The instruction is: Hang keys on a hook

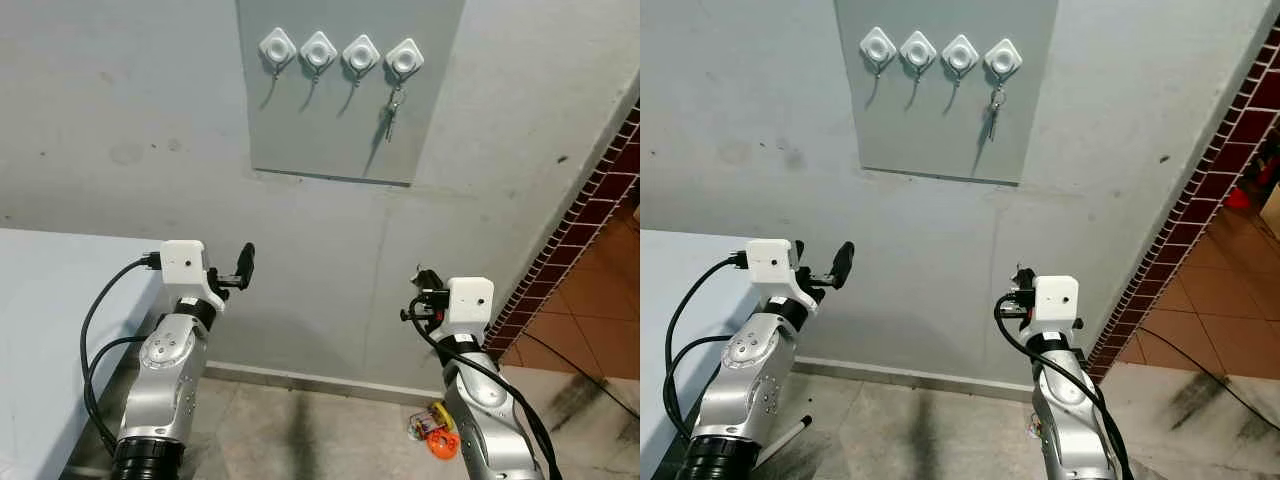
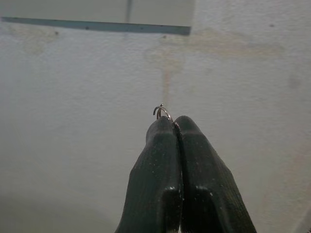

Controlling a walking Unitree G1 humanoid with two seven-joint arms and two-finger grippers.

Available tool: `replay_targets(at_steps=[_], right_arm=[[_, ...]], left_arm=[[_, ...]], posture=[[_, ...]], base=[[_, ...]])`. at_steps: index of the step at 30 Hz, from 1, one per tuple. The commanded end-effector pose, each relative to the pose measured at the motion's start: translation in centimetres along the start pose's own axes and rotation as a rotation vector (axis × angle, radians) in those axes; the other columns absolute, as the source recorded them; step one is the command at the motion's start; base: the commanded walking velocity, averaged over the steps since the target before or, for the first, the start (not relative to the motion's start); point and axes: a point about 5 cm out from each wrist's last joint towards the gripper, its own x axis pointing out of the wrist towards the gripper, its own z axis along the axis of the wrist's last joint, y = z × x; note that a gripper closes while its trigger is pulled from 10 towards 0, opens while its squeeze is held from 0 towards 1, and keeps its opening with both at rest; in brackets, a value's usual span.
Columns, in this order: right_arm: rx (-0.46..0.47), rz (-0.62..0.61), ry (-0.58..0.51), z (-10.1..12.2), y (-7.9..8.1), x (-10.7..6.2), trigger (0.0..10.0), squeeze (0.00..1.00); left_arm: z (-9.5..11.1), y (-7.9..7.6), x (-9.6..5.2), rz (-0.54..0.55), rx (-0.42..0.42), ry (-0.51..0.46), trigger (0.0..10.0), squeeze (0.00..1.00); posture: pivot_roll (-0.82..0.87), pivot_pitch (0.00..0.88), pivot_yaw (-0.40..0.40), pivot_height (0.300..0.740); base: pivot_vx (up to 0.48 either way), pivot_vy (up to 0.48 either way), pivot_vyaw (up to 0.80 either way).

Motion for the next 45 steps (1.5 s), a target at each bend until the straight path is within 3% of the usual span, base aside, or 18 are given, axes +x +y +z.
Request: replay_targets(at_steps=[1,8,21,41,45], right_arm=[[-0.005,-0.002,-0.016,0.43,0.0,0.03,10.0,0.0],[-0.002,-0.003,-0.013,0.38,0.01,-0.08,10.0,0.0],[0.0,-0.001,-0.002,0.2,0.12,-0.39,10.0,0.0],[0.0,0.0,-0.004,0.31,0.1,-0.42,10.0,0.0],[0.0,0.002,-0.005,0.34,0.12,-0.39,10.0,0.0]], left_arm=[[0.37,-0.13,0.05,-0.008,0.003,-0.009,10.0,0.0],[0.37,-0.15,-0.02,-0.008,0.006,-0.007,10.0,0.0],[0.22,-0.09,-0.33,-0.002,0.024,0.0,10.0,0.0],[0.06,-0.6,0.03,-0.031,-0.018,0.018,10.0,0.0],[0.03,-0.61,0.06,-0.032,-0.009,0.021,10.0,0.0]], posture=[[0.03,0.0,0.023,0.74],[0.04,0.0,0.023,0.74],[0.04,0.0,0.024,0.74],[0.02,0.0,0.023,0.74],[0.02,0.0,0.023,0.74]], base=[[0.0,0.337,0.0],[0.0,0.344,0.0],[0.0,0.0,0.0],[0.0,0.0,0.0],[0.0,0.446,0.0]])
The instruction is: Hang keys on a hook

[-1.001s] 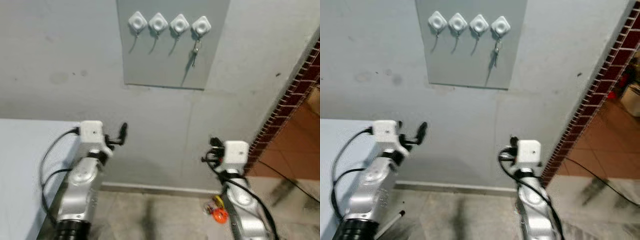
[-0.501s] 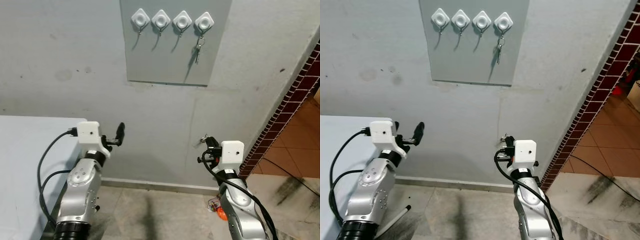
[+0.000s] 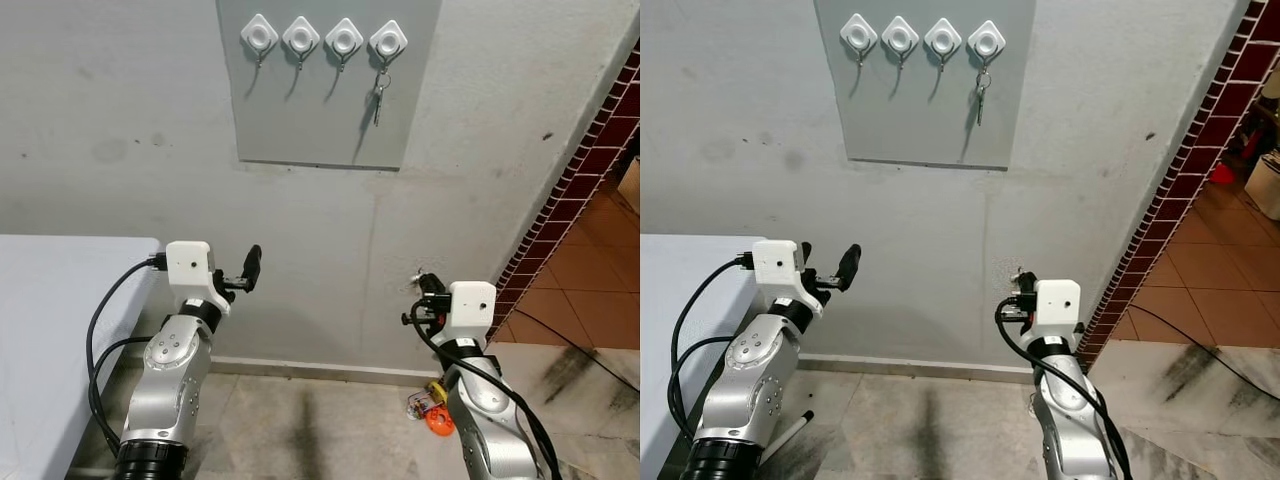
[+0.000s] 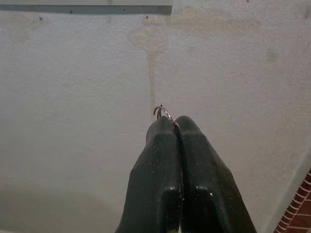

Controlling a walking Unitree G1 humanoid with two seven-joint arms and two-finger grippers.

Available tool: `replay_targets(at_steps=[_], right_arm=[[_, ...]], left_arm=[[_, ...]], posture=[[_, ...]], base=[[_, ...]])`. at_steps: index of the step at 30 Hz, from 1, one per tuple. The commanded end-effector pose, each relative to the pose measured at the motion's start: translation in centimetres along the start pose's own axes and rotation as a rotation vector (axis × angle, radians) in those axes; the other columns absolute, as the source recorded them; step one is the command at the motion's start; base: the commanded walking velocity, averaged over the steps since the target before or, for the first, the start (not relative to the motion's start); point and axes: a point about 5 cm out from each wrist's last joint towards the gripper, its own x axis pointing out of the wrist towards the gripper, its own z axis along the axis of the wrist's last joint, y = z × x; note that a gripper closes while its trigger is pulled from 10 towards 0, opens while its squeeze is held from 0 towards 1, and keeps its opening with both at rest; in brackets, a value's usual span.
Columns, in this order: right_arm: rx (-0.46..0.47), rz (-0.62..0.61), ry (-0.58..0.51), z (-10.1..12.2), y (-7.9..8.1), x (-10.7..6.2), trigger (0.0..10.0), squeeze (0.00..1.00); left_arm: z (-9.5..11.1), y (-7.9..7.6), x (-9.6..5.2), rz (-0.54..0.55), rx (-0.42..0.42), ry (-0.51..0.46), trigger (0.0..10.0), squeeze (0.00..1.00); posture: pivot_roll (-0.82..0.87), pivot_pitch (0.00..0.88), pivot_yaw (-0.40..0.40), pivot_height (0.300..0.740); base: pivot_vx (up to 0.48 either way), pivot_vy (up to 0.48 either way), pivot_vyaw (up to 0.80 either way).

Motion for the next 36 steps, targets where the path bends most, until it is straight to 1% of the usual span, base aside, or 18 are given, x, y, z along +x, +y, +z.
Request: replay_targets(at_steps=[1,2,6,13,24,30,36], right_arm=[[0.0,0.003,-0.012,0.4,0.15,0.13,10.0,0.0],[0.0,0.004,-0.013,0.41,0.16,0.13,10.0,0.0],[0.0,0.005,-0.012,0.41,0.19,0.11,10.0,0.0],[0.0,0.005,-0.01,0.41,0.16,0.06,10.0,0.0],[0.003,-0.004,-0.017,0.59,0.01,0.06,10.0,0.0],[0.007,-0.007,-0.022,0.69,-0.02,-0.06,10.0,0.0],[0.014,-0.012,-0.023,0.67,-0.04,-0.29,10.0,0.0]], left_arm=[[0.17,0.35,0.09,0.011,0.014,0.003,10.0,0.0],[0.19,0.35,0.09,0.014,0.016,0.0,10.0,0.0],[0.17,0.29,0.08,0.015,0.05,0.002,10.0,0.0],[0.24,0.14,0.11,0.009,0.047,-0.001,10.0,0.0],[0.35,-0.13,0.23,0.0,0.079,-0.003,10.0,0.0],[0.49,-0.42,0.11,-0.03,0.073,-0.017,10.0,0.0],[0.74,-0.38,0.05,-0.036,0.077,-0.022,10.0,0.0]], posture=[[0.02,0.0,0.023,0.74],[0.02,0.0,0.023,0.74],[0.02,0.0,0.023,0.74],[0.02,0.0,0.023,0.74],[0.02,0.0,0.025,0.74],[0.01,0.0,0.029,0.74],[0.01,0.0,0.032,0.74]], base=[[0.0,0.48,0.0],[0.0,0.48,0.0],[0.0,0.0,0.0],[0.0,0.0,0.0],[0.0,0.0,0.0],[0.0,0.0,0.0],[0.306,0.0,0.0]])
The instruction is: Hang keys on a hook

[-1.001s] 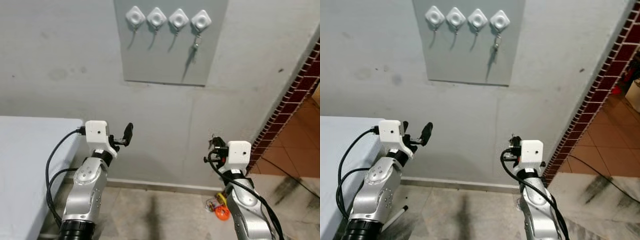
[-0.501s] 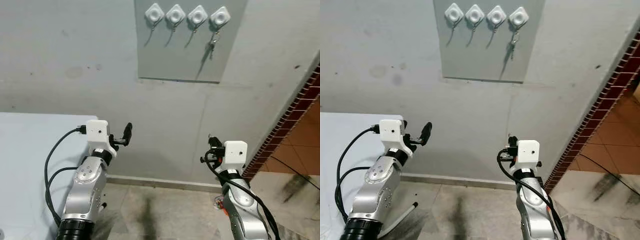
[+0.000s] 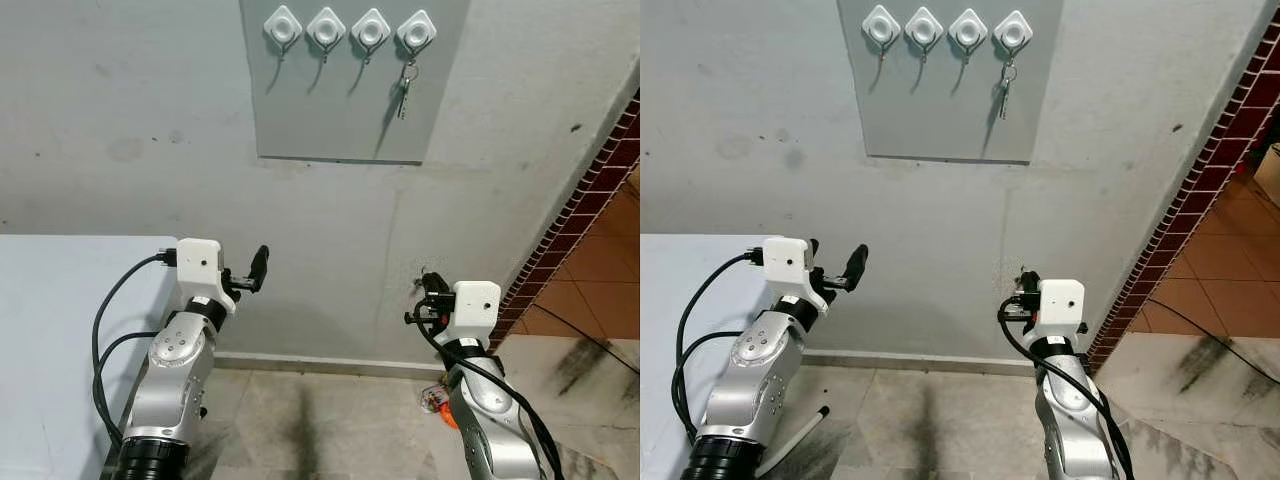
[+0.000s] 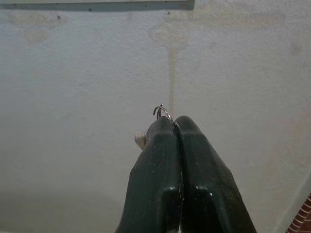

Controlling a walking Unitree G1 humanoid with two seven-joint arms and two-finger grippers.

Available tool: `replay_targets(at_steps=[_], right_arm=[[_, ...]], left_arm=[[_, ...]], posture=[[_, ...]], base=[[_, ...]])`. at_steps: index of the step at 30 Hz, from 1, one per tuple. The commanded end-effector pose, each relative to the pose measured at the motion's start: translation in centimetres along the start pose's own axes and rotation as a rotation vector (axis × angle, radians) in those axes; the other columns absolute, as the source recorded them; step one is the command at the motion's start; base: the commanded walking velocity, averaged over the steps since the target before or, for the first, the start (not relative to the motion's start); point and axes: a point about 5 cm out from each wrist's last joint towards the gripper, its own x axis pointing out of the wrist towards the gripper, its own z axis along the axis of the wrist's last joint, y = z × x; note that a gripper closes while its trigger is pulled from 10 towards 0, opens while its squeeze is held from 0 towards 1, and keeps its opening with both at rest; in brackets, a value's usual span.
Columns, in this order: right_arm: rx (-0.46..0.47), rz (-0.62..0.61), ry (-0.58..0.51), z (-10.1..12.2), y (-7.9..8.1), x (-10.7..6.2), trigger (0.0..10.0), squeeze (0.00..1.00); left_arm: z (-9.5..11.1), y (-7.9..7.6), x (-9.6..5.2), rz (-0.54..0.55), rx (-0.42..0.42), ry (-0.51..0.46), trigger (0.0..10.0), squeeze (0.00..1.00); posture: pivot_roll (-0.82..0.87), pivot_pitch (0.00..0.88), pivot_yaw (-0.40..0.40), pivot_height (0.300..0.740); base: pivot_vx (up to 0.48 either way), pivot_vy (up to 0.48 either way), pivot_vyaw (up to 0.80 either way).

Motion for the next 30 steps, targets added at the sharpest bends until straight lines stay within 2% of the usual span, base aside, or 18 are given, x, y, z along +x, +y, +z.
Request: replay_targets(at_steps=[1,15,30], right_arm=[[0.003,-0.001,-0.021,0.61,0.13,0.01,10.0,0.0],[0.007,-0.004,-0.011,0.45,0.23,-0.39,10.0,0.0],[0.004,0.001,-0.006,0.44,0.28,-0.49,10.0,0.0]], left_arm=[[0.7,-0.02,-0.01,-0.009,0.013,-0.025,10.0,0.0],[0.57,-0.08,-0.34,-0.009,0.013,-0.02,10.0,0.0],[0.58,-0.18,-0.4,0.024,0.011,-0.023,10.0,0.0]], posture=[[0.01,0.0,0.032,0.74],[0.01,0.0,0.034,0.74],[0.01,0.0,0.03,0.74]], base=[[0.319,0.0,0.0],[0.31,0.0,0.0],[0.0,0.0,0.0]])
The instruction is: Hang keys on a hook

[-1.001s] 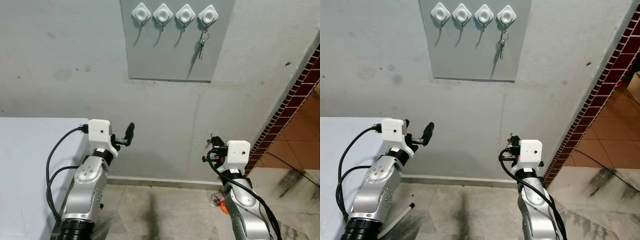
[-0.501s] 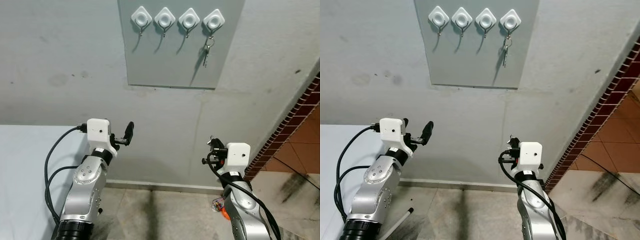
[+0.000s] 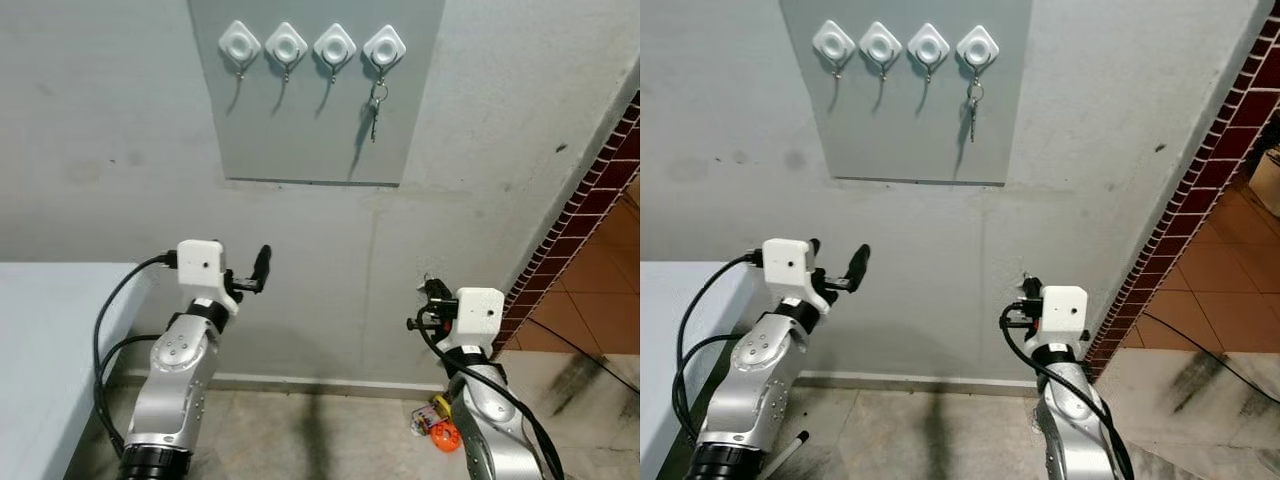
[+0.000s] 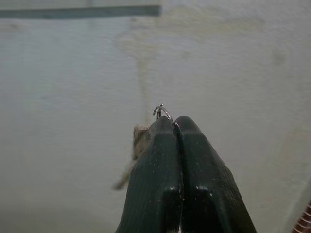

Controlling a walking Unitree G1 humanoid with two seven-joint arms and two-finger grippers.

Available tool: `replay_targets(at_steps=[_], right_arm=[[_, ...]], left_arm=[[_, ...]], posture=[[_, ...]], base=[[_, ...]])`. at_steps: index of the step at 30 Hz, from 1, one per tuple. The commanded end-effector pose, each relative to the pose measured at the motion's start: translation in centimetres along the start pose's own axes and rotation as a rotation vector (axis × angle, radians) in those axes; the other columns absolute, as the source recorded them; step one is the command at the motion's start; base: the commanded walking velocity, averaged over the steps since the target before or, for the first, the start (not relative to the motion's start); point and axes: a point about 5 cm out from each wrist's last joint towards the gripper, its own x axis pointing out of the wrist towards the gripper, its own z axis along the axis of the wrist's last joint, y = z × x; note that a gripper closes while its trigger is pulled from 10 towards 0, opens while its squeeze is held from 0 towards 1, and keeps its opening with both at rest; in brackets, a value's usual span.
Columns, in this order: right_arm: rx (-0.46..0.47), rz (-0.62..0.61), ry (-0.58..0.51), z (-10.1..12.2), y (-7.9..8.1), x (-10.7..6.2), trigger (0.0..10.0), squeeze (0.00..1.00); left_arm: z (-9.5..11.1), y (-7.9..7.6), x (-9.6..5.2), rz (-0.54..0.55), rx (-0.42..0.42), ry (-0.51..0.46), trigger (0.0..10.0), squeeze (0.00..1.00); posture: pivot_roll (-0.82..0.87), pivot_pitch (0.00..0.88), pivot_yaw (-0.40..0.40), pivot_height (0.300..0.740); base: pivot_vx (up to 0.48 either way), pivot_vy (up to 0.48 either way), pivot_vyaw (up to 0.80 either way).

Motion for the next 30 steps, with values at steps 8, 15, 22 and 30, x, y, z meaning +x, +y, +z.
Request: replay_targets(at_steps=[8,15,22,30], right_arm=[[-0.006,0.006,-0.02,0.7,0.1,0.2,10.0,0.0],[-0.006,0.013,-0.022,0.9,0.1,0.1,10.0,0.0],[-0.006,0.033,-0.028,1.1,0.4,0.1,10.0,0.0],[-0.015,0.159,-0.127,4.5,1.7,3.2,10.0,0.0]], left_arm=[[0.7,-0.4,0.0,-0.031,0.021,-0.01,10.0,0.0],[0.8,-0.5,-0.1,-0.042,0.032,-0.012,10.0,0.0],[1.0,-0.9,-0.2,-0.08,0.033,-0.017,10.0,0.0],[4.6,-1.7,0.9,-0.241,0.11,-0.118,10.0,0.0]], posture=[[0.01,0.0,0.027,0.74],[0.01,0.0,0.026,0.74],[0.01,0.0,0.023,0.74],[0.02,0.032,0.015,0.74]], base=[[0.0,0.0,0.0],[0.0,0.0,0.0],[0.0,0.0,0.0],[0.0,0.0,0.0]])
